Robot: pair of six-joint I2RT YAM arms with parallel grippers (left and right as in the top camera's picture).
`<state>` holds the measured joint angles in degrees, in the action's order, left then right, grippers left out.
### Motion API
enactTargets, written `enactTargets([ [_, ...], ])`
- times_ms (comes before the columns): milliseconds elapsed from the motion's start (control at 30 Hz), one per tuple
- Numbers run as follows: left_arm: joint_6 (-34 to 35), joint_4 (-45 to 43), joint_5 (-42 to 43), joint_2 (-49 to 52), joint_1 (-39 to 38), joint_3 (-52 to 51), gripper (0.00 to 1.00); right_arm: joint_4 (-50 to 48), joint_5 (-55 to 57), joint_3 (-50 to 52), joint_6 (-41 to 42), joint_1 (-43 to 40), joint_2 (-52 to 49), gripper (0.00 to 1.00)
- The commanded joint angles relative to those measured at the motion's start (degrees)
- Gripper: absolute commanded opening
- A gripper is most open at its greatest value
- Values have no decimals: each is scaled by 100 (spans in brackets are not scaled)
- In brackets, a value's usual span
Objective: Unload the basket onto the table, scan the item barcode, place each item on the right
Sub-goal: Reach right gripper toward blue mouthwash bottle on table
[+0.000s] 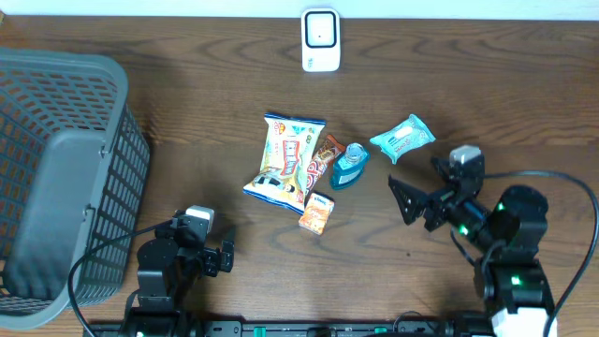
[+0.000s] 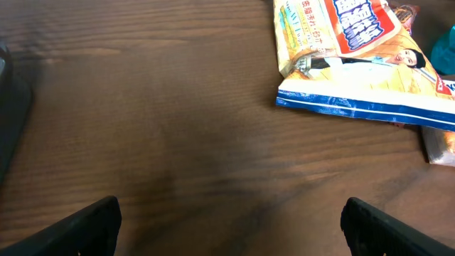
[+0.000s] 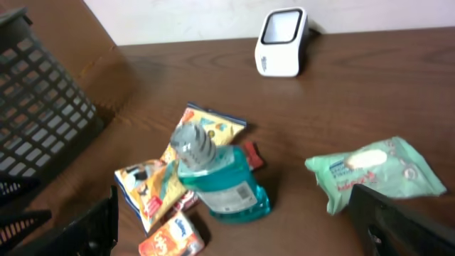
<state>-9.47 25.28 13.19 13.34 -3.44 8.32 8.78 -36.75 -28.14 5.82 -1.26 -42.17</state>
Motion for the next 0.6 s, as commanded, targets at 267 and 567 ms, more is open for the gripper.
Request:
enactTargets([
  [267, -81, 149, -22, -553, -11, -70, 98, -24, -125, -1196, -581, 61, -564, 99],
  [567, -81, 149, -20, -1228, -11, -70, 98, 4, -87, -1692, -1217, 92, -1182, 99],
])
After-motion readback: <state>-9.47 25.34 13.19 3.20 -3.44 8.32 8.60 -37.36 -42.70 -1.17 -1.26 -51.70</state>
